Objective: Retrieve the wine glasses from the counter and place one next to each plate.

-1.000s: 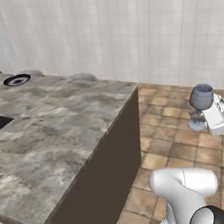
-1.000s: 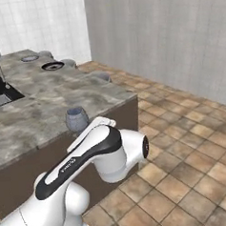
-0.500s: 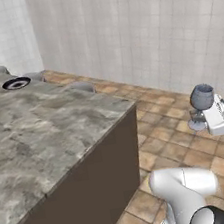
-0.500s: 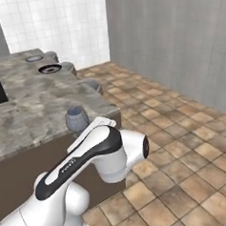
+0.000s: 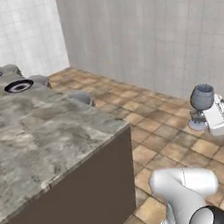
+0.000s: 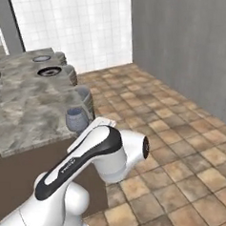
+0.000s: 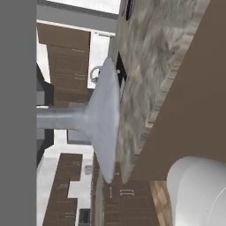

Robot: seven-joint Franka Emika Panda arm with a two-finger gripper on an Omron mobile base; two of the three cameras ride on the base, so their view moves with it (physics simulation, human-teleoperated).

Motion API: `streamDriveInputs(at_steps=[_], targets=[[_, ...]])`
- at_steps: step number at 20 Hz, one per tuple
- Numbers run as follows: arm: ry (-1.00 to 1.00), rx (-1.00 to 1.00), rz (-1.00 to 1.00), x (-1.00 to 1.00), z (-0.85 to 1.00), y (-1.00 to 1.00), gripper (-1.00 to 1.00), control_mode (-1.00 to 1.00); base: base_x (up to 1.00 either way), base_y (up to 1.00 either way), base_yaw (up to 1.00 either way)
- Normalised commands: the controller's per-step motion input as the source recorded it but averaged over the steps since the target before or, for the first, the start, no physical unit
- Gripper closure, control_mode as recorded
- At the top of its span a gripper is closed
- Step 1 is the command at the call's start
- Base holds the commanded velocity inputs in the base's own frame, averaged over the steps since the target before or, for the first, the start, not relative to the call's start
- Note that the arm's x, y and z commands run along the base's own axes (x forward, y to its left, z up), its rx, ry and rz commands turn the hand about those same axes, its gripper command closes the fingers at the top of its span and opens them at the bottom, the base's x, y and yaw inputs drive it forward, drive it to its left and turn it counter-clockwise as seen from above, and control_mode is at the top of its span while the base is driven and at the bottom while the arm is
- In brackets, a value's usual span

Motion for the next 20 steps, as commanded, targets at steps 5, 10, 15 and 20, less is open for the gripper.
streamDriveInputs(at_steps=[5, 10, 15, 20], targets=[[0.0, 0.0, 0.0, 0.0, 0.0, 0.0, 1.0, 1.0, 0.13, -0.92, 0.53], [0.0, 0.0, 0.0, 0.0, 0.0, 0.0, 1.0, 1.0, -0.04, -0.41, 0.86], [0.0, 0.0, 0.0, 0.0, 0.0, 0.0, 1.0, 1.0, -0.01, -0.69, 0.73], [0.0, 0.0, 0.0, 0.0, 0.0, 0.0, 1.0, 1.0, -0.14, -1.0, 0.49]])
